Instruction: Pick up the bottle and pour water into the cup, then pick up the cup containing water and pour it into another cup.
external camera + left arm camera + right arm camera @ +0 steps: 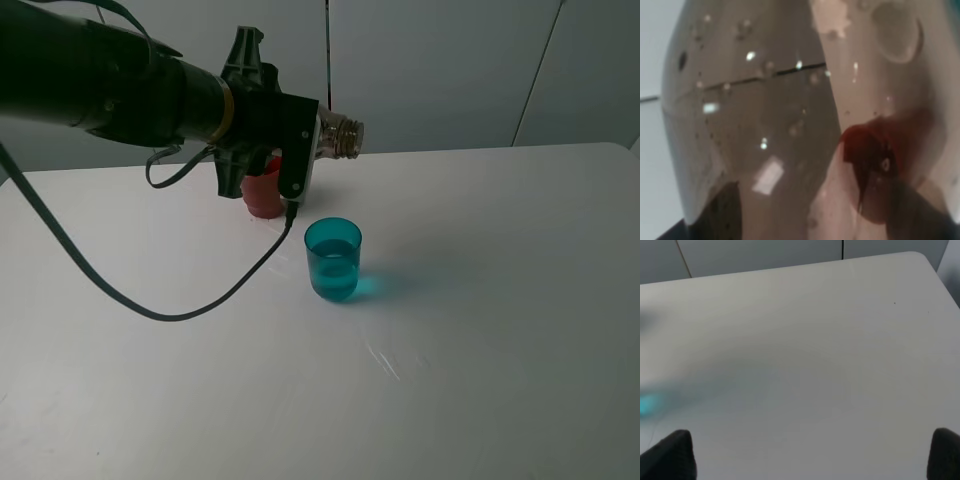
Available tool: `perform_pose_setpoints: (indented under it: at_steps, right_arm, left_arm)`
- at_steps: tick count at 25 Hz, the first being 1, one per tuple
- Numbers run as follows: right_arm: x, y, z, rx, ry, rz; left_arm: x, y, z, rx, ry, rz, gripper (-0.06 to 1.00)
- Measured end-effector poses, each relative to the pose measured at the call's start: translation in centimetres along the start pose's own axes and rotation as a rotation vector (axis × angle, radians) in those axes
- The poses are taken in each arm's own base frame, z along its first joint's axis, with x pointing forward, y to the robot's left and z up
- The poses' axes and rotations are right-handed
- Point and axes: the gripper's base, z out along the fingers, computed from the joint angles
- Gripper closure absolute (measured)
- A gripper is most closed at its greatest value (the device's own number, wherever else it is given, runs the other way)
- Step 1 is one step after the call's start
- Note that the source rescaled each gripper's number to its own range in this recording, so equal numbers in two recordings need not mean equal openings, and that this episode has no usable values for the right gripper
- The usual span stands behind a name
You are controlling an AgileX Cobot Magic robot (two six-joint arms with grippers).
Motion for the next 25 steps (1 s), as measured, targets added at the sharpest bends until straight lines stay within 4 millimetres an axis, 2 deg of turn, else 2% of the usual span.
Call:
perform_pose_setpoints:
  at_steps: [3,6,13,15,20,25]
  right_arm:
    - [0.0,0.0,0.0,0.000,0.000,0.000]
    - [0.0,0.0,0.0,0.000,0.000,0.000]
    - [0.0,0.0,0.0,0.000,0.000,0.000]
    - [0.0,0.0,0.0,0.000,0.000,0.000]
    - [0.0,0.0,0.0,0.000,0.000,0.000]
    - [0.0,0.0,0.0,0.000,0.000,-0.002]
  left_arm:
    - [1.3,0.6,-1.9,0.024,-0.068,-0.258,0.94]
    - [3.8,0.3,-3.1,0.046,-0.097,-0.501,0.94]
    - [11.1,-2.7,-3.6,0.004,-0.148,-1.002,0.94]
    - [12.9,-3.1,-3.9,-0.060,-0.190,-1.108,0.94]
    - [16.5,-2.3,-4.6,-0.265,-0.312,-1.259,0.94]
    - [19.1,-3.8,-2.8,-0.299,-0.317,-1.342,0.94]
